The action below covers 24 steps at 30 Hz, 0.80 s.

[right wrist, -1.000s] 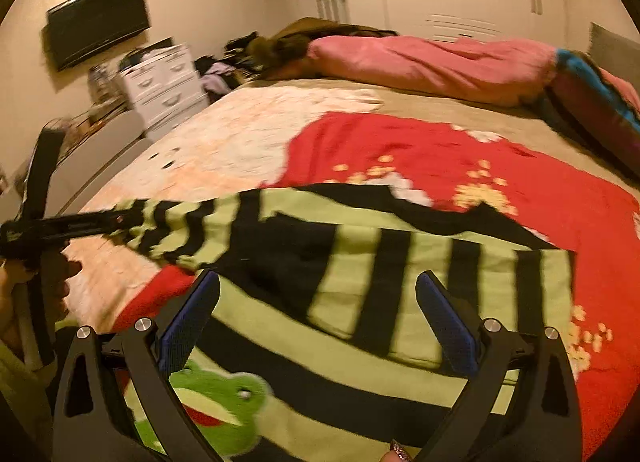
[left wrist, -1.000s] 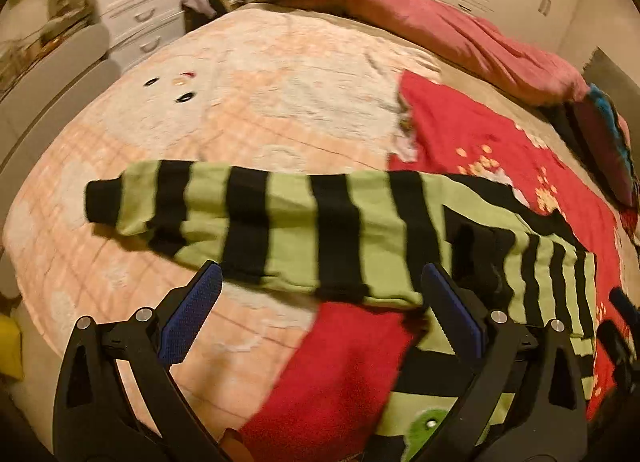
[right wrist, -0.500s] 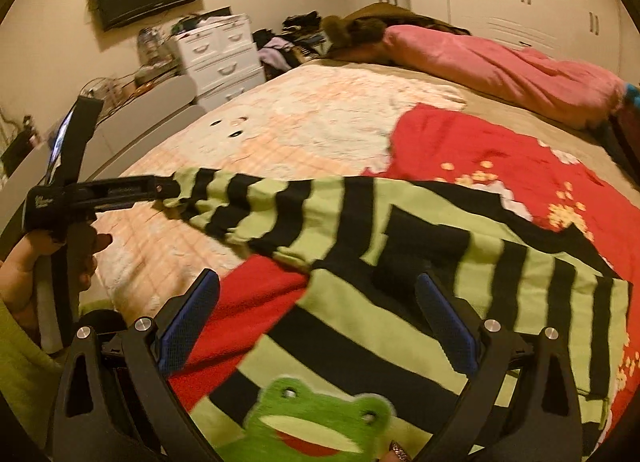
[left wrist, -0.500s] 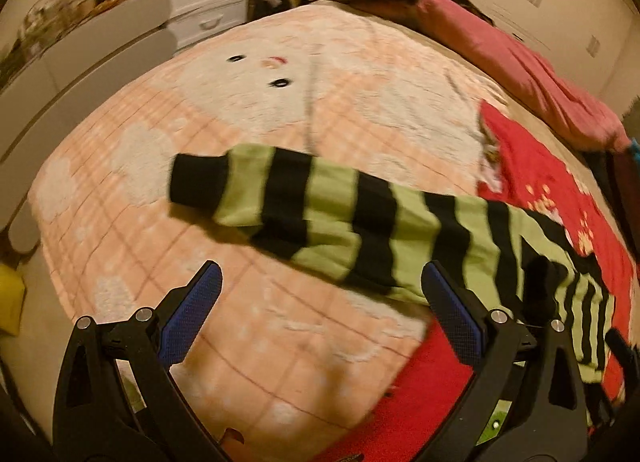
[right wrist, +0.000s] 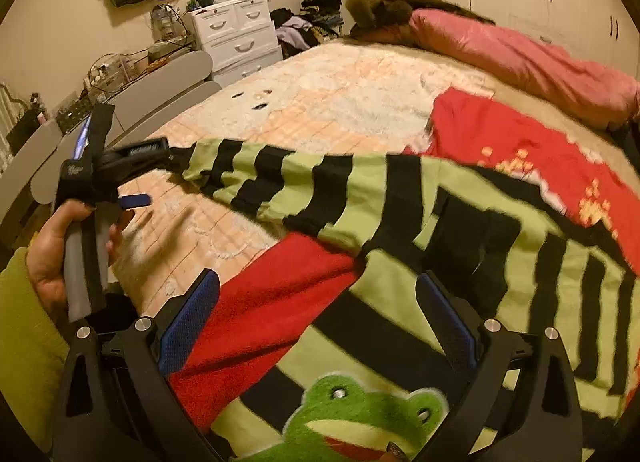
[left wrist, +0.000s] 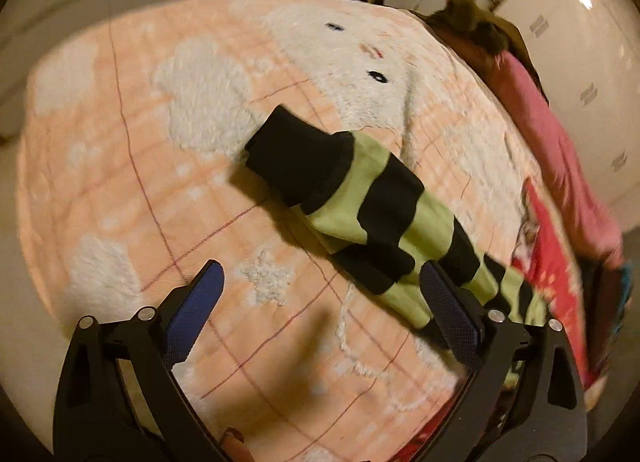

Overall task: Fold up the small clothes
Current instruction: 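Grasp the other sleeve's black cuff with the left gripper, then fold the held sleeve across the shirt body and open the left gripper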

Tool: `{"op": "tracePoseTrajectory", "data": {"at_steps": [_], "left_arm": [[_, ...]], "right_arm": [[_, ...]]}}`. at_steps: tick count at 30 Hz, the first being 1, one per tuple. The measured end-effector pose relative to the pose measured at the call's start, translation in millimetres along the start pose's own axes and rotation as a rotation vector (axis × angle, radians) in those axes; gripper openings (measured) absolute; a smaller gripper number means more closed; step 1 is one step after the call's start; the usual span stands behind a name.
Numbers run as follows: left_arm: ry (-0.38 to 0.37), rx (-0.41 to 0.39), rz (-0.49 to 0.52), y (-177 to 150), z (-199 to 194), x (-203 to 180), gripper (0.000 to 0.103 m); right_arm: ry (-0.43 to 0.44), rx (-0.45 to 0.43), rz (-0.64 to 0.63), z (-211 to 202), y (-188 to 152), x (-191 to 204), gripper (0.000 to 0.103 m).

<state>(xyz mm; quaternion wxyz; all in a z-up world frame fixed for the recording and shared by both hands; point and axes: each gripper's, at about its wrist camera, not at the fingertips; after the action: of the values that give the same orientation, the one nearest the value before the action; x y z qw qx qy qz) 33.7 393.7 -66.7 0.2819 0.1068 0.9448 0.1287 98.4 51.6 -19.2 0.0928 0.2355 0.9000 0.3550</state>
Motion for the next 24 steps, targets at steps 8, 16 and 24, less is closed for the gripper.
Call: {"op": "tracePoseTrajectory", "data": {"at_steps": [8, 16, 24], "left_arm": [[-0.042, -0.038, -0.119, 24.0, 24.0, 12.4, 0.083], [-0.006, -0.060, -0.066, 35.4, 46.7, -4.0, 0.030], [-0.101, -0.116, 0.025, 14.2, 6.1, -17.5, 0.022]], "right_arm": [[0.025, 0.057, -0.032, 12.6, -19.2, 14.8, 0.098], [-0.016, 0.065, 0.027, 7.0, -31.7, -11.3, 0.098], [-0.032, 0.077, 0.118, 7.9, -41.5, -38.6, 0.098]]}}
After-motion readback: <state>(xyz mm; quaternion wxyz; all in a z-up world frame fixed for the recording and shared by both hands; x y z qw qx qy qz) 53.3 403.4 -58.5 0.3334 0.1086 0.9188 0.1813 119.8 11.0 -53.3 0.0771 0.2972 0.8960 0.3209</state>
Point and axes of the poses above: each gripper's, at about its wrist camera, not at the fingertips, and z roughly the way its jaws point, x to its left, y to its top, and after that the axes turned 14 degrees about -z, right-handed
